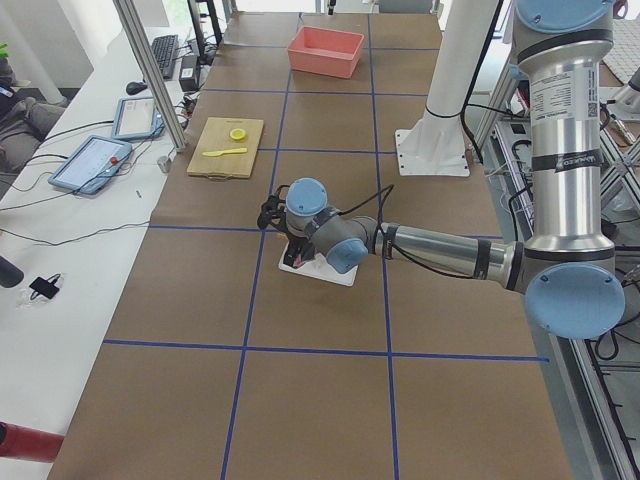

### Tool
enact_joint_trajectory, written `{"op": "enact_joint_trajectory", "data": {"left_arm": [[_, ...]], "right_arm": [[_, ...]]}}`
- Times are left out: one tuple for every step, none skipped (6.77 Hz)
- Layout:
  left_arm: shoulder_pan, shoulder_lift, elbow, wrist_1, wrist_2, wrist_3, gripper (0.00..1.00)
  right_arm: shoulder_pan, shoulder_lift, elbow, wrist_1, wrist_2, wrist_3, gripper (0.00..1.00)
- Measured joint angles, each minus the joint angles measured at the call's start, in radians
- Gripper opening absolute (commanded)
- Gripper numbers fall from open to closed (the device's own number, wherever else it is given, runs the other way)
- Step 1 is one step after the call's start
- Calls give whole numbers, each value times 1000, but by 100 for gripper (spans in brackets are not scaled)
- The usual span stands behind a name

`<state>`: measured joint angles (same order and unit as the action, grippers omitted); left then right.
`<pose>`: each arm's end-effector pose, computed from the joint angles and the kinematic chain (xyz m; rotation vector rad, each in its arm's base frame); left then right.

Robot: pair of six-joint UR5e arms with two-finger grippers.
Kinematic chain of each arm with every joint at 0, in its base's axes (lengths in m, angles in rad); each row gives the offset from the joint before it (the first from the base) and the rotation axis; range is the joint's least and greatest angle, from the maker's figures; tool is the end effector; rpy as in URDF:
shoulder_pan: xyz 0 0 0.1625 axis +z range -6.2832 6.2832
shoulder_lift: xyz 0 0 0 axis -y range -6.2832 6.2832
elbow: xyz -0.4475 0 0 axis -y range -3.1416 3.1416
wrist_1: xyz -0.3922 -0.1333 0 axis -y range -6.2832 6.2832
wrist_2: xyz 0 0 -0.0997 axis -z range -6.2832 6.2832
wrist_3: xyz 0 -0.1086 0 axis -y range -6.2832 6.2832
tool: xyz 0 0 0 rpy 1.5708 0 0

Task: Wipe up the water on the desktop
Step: 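Grasp the pink-and-grey cloth on the white tray with the left gripper, then lift the cloth with the left gripper while the right arm moves inward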

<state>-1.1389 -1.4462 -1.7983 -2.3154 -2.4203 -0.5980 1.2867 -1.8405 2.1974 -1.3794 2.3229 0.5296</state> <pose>0.1432 -0.4342 0.5390 0.2980 1.0805 0.2112 -0.0483 -0.3762 0.4725 0.1890 -0.8779 0.0227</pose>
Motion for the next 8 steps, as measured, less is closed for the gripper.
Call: {"op": "enact_joint_trajectory", "data": {"left_arm": [[50,2,6,-74,1,-103,50],[77,3,13,-111,3,-147,37],[89,5,18,-126,5,-161,8],[92,7,22,-131,7,-162,0],[91,10,23,-133,8,-162,0],[86,12,22,-134,5,-162,0],[75,13,21,-134,-6,-160,0],[51,11,21,-133,-19,-159,0]], "right_arm": [[-1,0,0,0,0,1,100],[-2,0,1,0,0,1,100],[-2,0,1,0,0,1,100],[-2,0,1,0,0,1,100],[-3,0,1,0,0,1,100],[-4,0,1,0,0,1,100],[-4,1,1,0,0,1,100],[-4,2,1,0,0,1,100]]}}
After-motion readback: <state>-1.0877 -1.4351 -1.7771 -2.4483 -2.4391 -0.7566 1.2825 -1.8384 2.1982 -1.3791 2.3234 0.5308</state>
